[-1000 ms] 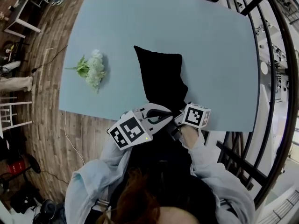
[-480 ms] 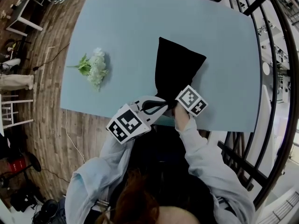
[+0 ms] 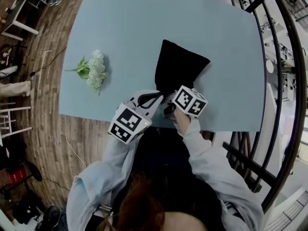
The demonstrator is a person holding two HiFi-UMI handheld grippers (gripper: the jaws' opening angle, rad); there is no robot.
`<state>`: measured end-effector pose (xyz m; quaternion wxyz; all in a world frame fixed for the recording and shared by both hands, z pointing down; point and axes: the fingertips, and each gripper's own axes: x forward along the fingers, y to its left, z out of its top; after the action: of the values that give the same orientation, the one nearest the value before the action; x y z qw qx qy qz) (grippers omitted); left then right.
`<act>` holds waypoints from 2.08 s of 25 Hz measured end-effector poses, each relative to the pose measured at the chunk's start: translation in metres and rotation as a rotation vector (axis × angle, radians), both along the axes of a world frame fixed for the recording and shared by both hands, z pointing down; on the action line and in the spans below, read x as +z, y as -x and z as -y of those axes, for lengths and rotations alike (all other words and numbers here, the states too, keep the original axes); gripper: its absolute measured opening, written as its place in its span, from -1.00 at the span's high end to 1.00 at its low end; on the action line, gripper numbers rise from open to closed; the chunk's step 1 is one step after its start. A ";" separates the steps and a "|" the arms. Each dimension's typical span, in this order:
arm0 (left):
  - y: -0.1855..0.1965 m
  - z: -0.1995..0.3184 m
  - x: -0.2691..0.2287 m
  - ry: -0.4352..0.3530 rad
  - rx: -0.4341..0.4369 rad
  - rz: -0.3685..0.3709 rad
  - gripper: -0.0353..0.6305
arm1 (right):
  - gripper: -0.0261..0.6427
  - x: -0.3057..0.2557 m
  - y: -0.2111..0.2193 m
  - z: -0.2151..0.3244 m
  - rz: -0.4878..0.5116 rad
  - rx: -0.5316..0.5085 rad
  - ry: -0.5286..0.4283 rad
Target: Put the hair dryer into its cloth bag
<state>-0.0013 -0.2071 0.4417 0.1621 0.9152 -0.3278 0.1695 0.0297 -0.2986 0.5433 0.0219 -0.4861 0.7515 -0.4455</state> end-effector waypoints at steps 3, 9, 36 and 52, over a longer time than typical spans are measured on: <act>0.010 0.008 -0.003 -0.022 -0.038 0.011 0.83 | -0.44 -0.005 0.005 -0.010 -0.001 -0.005 0.015; -0.004 0.007 -0.012 -0.091 -0.001 0.012 0.83 | -0.27 -0.050 -0.012 -0.040 -0.035 -0.044 -0.107; -0.005 -0.022 0.026 -0.125 -0.181 0.173 0.82 | 0.33 -0.006 -0.102 -0.073 -0.761 -0.305 -0.306; 0.042 -0.002 0.117 -0.043 -0.294 0.257 0.66 | 0.67 0.017 -0.118 -0.083 -0.764 -0.144 -0.152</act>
<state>-0.0436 -0.2048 0.5583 0.1224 0.8315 -0.4795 0.2525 0.1480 -0.2153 0.5599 -0.2544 -0.5601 0.7685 -0.1760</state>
